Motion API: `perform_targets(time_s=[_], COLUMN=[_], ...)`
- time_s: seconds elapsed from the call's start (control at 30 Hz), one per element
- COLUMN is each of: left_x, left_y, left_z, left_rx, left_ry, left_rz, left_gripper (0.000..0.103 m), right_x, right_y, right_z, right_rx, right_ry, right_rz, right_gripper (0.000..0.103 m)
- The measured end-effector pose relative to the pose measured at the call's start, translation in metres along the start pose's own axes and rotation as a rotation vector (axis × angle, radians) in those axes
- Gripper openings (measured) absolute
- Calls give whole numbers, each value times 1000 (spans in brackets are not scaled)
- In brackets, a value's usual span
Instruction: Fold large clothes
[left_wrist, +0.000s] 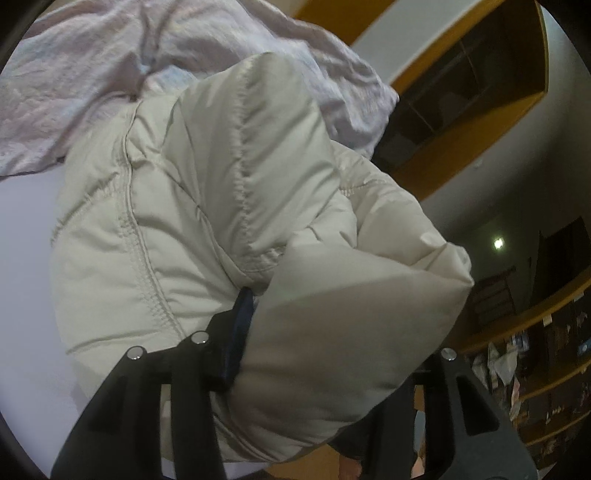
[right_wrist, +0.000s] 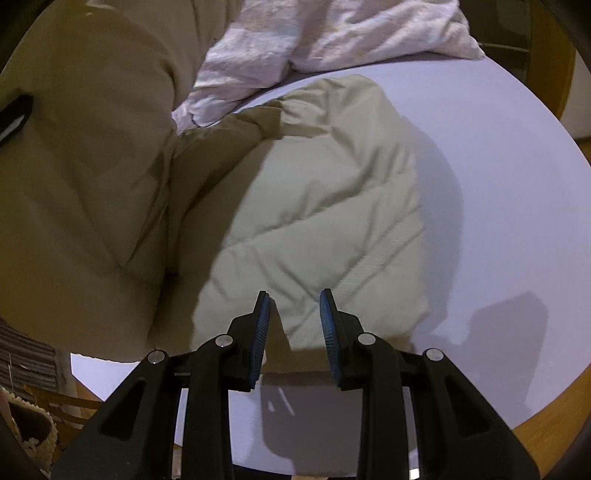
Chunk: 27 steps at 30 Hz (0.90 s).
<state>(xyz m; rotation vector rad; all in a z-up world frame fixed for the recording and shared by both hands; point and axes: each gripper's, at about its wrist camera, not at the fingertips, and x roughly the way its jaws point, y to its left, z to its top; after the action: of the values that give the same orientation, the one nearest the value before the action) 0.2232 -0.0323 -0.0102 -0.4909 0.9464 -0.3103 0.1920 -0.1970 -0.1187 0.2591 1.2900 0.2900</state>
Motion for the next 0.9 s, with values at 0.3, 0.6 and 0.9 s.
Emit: perform_targets(time_s=[0.3,0.6,0.9], left_x=[5,-29,-85], left_y=[-14,3,33], left_z=[-4,3,2], left_rx=[15,-57,-122], left_ry=[57,13,-55], left_rz=[-91,-94,-120], left_gripper=[88,93,97], right_x=[2,9,13], right_y=[-5,-10,-11], right_z=[0,-1,-2], right_rx=[-14,-15,-3], right_ry=[8,16,19], right_rz=[13,10,12], right_gripper=[30,30,30])
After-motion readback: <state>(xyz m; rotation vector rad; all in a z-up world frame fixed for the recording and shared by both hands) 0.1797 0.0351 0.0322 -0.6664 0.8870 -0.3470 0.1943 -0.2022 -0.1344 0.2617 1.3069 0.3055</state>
